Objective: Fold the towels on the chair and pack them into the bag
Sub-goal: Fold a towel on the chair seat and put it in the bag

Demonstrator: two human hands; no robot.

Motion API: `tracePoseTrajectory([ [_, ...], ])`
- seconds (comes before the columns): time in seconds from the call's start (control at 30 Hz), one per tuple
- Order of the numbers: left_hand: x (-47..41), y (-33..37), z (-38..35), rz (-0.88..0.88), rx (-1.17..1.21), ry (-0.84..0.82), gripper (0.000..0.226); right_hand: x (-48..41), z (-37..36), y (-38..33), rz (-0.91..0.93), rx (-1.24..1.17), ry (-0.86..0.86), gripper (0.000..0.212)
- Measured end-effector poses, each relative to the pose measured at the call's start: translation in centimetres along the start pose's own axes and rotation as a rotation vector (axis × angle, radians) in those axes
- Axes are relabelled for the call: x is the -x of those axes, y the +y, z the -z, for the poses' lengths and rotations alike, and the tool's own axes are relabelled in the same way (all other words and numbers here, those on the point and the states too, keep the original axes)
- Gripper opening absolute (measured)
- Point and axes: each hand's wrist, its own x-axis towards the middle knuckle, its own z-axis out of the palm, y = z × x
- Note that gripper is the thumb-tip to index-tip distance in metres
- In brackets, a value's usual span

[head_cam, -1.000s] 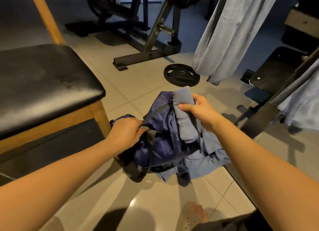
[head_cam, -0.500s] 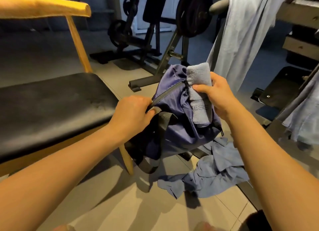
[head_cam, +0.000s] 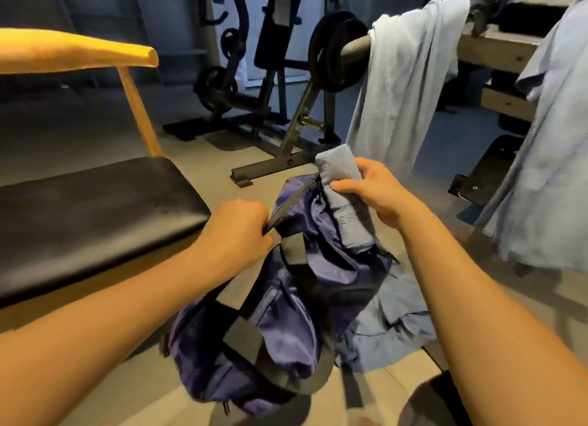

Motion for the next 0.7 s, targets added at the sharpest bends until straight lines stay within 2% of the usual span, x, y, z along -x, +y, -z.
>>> tracePoseTrajectory([
  [0.13, 3.7, -2.5, -1.3, 0.056, -0.072, -0.085, 0.044, -0.4, -4.4, 0.3, -0.047, 0.031, -0.195, 0.041],
  [0.23, 5.4, -4.0, -3.8, 0.096, -0.023, -0.234, 0.029, -1.0, -8.3, 1.9, -0.101, 0.091, -0.309, 0.036],
  [0.33, 6.3, -4.9, -7.5, 0.157, 0.056, -0.417, 0.040, -1.6, -12.2, 5.0, -0.160, 0.168, -0.378, 0.038],
  [0.47, 6.5, -4.9, -14.5, 0.280, 0.246, -0.548, 0.053, -2.1, -15.6, 10.7, -0.212, 0.331, -0.335, 0.045],
  [0.57, 6.5, -4.3, -19.7, 0.408, 0.433, -0.528, 0.050, -2.1, -16.1, 14.9, -0.227, 0.456, -0.277, 0.041],
  [0.7, 6.3, -3.1, -24.2, 0.439, 0.578, -0.519, 0.052, -2.0, -14.8, 18.1, -0.321, 0.453, -0.158, 0.031],
])
